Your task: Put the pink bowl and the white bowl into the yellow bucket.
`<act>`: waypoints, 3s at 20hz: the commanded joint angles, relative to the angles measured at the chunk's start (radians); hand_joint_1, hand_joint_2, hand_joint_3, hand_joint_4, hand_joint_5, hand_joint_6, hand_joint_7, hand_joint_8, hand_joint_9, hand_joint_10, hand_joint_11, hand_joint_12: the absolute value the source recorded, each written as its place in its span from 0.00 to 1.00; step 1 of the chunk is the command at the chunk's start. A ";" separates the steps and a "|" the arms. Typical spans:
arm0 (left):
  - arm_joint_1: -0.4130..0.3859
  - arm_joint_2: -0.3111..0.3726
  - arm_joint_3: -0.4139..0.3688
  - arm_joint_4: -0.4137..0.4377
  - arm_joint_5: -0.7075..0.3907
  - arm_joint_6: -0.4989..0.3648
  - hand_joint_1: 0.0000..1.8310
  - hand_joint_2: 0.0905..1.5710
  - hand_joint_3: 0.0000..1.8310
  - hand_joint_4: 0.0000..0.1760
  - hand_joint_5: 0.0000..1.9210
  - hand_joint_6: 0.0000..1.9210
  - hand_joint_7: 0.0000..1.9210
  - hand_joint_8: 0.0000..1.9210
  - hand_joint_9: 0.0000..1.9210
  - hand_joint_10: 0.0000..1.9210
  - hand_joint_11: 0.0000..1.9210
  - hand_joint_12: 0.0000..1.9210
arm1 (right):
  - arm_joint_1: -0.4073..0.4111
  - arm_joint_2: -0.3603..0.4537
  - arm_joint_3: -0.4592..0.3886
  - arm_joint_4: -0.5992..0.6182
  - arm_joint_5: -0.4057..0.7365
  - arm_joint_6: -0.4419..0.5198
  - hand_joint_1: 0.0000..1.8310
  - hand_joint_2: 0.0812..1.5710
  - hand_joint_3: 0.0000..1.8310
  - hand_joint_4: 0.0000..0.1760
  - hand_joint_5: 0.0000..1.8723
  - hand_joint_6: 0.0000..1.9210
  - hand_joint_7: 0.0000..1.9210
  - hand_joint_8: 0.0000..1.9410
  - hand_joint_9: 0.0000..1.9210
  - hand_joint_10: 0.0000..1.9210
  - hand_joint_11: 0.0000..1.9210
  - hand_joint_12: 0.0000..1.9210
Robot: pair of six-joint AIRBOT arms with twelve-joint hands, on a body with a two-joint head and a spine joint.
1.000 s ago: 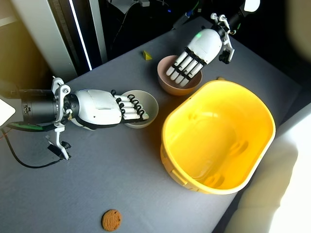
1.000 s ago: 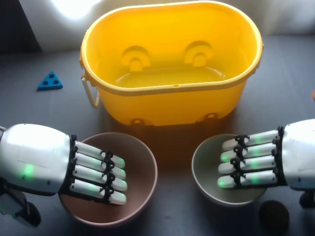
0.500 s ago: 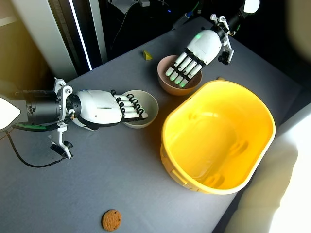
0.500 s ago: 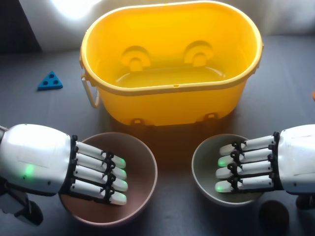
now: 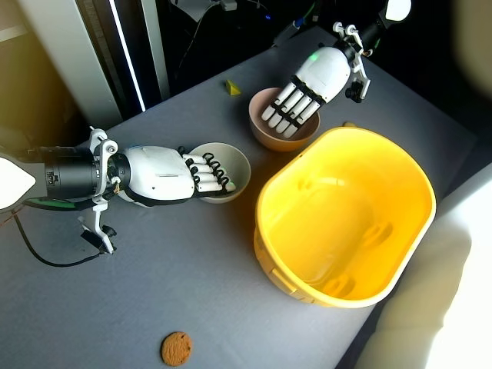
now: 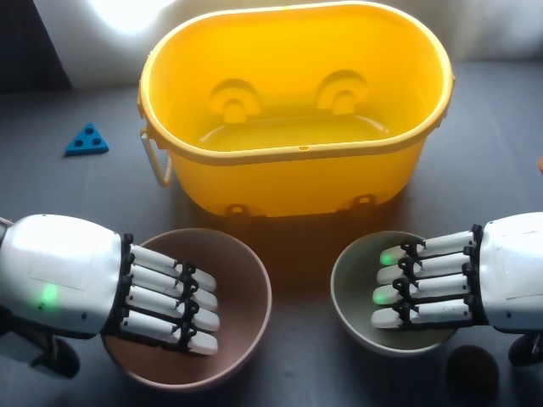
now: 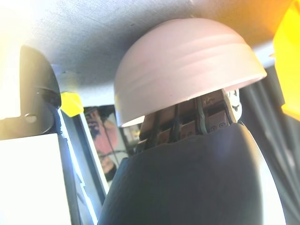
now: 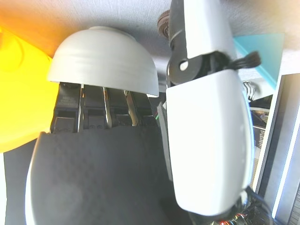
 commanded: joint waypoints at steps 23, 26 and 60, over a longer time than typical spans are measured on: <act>0.000 0.012 0.002 -0.065 -0.078 0.006 0.75 0.69 0.00 0.00 0.48 0.52 0.52 0.46 0.48 0.62 0.37 0.55 | 0.017 0.018 0.001 0.044 0.124 -0.001 0.75 0.69 0.00 0.00 0.47 0.58 0.50 0.49 0.54 0.54 0.44 0.47; -0.016 0.025 -0.002 -0.084 -0.118 0.002 0.75 0.68 0.00 0.00 0.50 0.48 0.54 0.44 0.50 0.59 0.39 0.52 | 0.030 0.025 0.001 0.044 0.149 0.005 0.76 0.67 0.00 0.00 0.53 0.51 0.53 0.43 0.54 0.51 0.47 0.46; -0.313 0.129 0.054 -0.296 -0.399 -0.305 0.75 0.69 0.00 0.00 0.45 0.58 0.55 0.47 0.47 0.58 0.39 0.48 | 0.258 0.112 -0.016 0.023 0.394 -0.235 0.76 0.66 0.00 0.00 0.55 0.46 0.57 0.36 0.55 0.51 0.47 0.45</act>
